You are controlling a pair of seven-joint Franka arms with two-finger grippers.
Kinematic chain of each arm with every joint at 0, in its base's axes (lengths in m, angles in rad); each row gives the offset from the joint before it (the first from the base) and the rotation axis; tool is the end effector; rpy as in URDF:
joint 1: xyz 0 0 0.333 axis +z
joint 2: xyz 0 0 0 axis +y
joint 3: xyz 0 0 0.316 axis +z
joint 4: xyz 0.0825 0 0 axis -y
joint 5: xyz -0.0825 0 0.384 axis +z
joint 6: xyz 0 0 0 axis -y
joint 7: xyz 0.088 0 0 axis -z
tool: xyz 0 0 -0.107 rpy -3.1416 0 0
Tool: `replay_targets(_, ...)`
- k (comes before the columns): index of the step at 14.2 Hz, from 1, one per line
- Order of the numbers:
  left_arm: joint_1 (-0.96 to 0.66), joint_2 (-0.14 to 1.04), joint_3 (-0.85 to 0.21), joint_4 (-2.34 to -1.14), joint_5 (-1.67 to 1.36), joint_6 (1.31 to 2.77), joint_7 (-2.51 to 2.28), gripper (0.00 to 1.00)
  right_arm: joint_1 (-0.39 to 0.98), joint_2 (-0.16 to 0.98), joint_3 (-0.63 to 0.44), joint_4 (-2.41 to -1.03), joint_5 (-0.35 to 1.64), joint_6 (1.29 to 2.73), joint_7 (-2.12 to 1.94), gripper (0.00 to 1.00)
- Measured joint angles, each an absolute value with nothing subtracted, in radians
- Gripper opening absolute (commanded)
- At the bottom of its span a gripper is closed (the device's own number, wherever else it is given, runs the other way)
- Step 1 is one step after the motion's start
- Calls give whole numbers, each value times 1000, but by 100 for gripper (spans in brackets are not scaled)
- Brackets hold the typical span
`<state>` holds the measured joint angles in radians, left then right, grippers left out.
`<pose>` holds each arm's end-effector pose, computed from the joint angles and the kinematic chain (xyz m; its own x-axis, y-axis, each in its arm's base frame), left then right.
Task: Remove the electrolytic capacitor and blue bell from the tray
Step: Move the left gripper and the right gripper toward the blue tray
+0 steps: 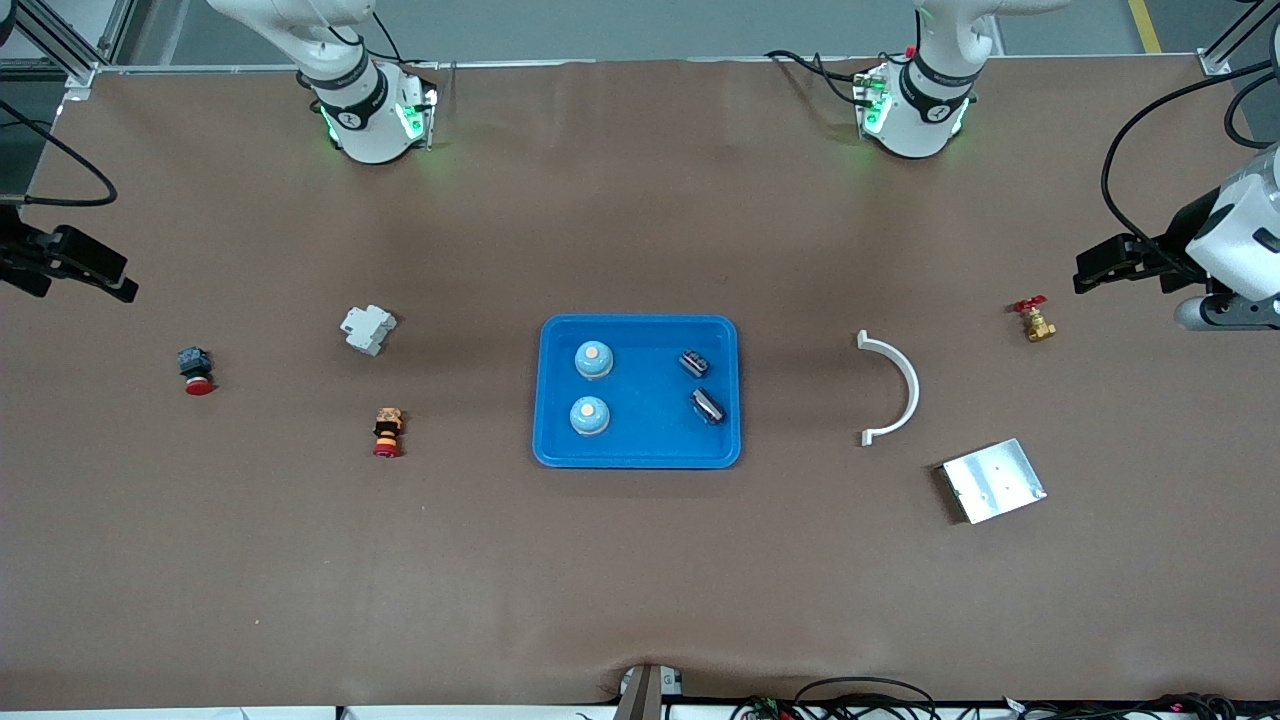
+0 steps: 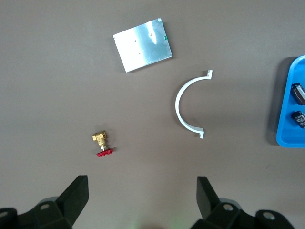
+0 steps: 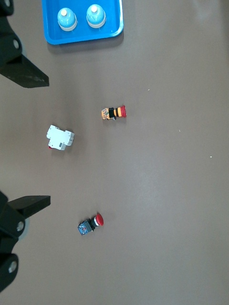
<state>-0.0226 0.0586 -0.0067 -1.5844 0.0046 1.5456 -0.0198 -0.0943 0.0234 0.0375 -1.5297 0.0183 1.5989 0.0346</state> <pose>0.5668 -0.0160 0.5832 0.9952 -0.0093 -0.0971 -0.0099 -0.9999 -0.0061 0.5643 -0.0304 0.6334 0.9948 -0.0918 0.0451 -0.0909 -0.9956 -0.0207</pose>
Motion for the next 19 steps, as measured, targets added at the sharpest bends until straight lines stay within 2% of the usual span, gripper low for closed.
replay_targets(8,-33,59,-17,-1584,2,1541,-135,100,-94,24,38,-1539,18,1599,35,100)
replay_targets(16,-85,105,-184,-1584,-9,1538,-429,100,-94,24,42,-1546,19,1617,35,100)
replay_targets(19,-92,124,-205,-1584,-93,1538,-534,100,-93,24,42,-1584,19,1668,35,100)
